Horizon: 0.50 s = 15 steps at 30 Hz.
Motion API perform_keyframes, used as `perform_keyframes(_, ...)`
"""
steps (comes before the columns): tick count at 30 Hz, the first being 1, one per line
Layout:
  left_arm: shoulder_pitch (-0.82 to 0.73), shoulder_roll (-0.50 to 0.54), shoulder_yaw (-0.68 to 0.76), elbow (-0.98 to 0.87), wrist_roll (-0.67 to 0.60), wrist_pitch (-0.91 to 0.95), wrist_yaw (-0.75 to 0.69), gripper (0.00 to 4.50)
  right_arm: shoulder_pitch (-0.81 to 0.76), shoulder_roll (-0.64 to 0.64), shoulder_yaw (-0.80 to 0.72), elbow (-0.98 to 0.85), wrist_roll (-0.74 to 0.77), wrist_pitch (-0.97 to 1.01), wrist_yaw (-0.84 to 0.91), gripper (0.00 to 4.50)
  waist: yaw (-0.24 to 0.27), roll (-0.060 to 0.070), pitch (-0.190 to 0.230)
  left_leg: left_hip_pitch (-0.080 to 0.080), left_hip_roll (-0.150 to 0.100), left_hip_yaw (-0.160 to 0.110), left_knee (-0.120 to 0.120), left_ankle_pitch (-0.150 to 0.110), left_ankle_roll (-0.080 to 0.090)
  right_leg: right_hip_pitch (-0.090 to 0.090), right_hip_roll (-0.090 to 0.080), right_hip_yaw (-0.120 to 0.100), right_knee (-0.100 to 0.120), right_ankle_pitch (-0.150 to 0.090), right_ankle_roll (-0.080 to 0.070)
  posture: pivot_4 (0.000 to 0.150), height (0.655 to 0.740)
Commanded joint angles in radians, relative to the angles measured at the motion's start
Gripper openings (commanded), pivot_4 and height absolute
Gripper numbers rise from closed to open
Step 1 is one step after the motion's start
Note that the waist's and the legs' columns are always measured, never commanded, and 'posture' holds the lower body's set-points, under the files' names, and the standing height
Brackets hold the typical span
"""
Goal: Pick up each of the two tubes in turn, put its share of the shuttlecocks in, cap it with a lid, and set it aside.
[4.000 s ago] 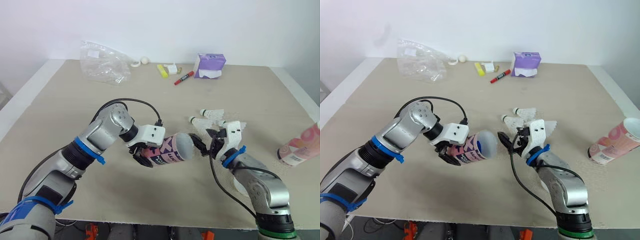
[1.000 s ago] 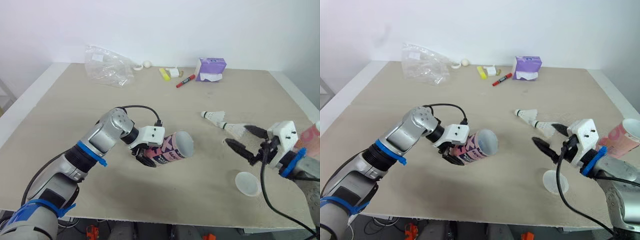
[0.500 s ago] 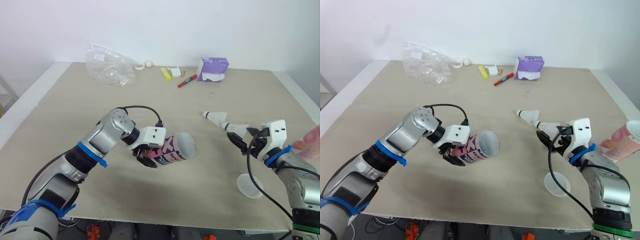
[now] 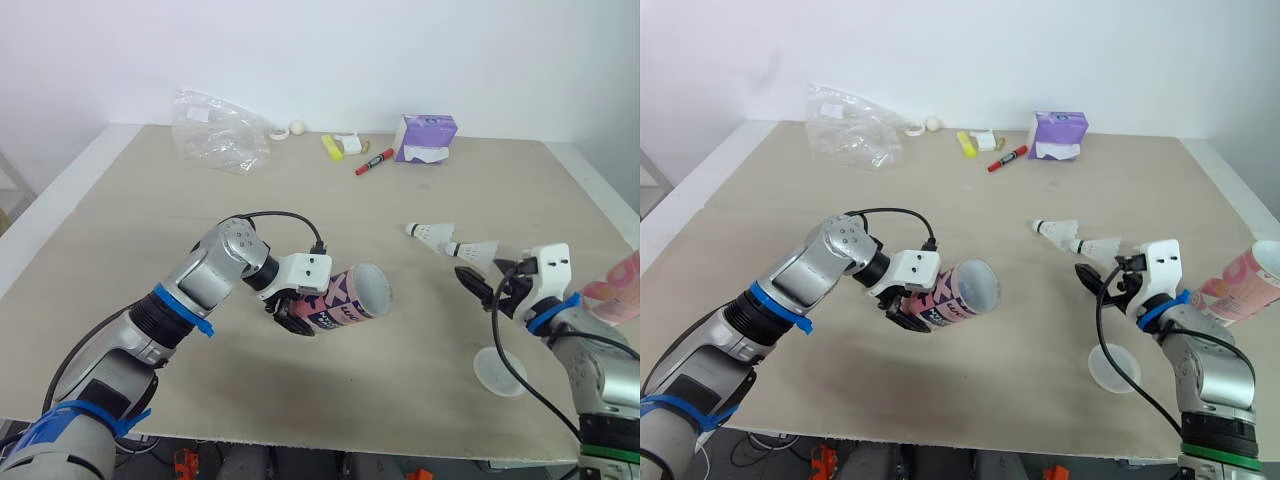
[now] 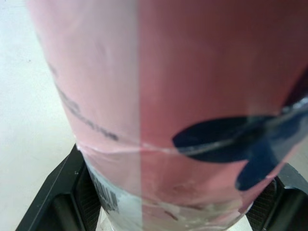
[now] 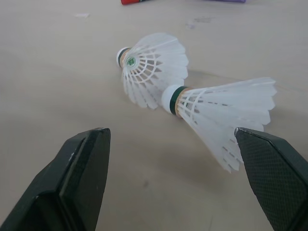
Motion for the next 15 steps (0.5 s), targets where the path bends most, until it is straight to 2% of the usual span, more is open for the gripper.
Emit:
perform_keyframes(1, 0.015, 0.004, -0.029, 0.033, 0.032, 0.009, 0.022, 3.36, -0.059, -0.002, 0.010, 0.045, -0.008, -0.025, 0.013, 4.43, -0.001, 0.000, 0.000, 0.000, 0.000, 0.000, 0.000, 0.000, 0.000, 0.000, 0.000, 0.000, 0.000, 0.000, 0.000, 0.150, 0.7400)
perform_keyframes(14, 0.010, 0.004, -0.023, 0.041, 0.033, 0.011, 0.027, 3.36, -0.211, -0.005, 0.045, 0.264, -0.044, -0.080, 0.053, 4.43, -0.001, 0.000, 0.000, 0.000, -0.001, 0.000, 0.000, 0.000, 0.000, 0.000, 0.000, 0.002, 0.000, 0.000, 0.000, 0.150, 0.7400)
perform_keyframes(15, 0.011, 0.004, -0.022, 0.041, 0.033, 0.013, 0.029, 3.36, -0.216, -0.005, 0.046, 0.273, -0.045, -0.083, 0.055, 4.20, -0.001, 0.000, 0.000, 0.000, -0.001, 0.000, 0.000, 0.000, 0.000, 0.000, 0.000, 0.002, 0.000, 0.000, 0.000, 0.150, 0.7400)
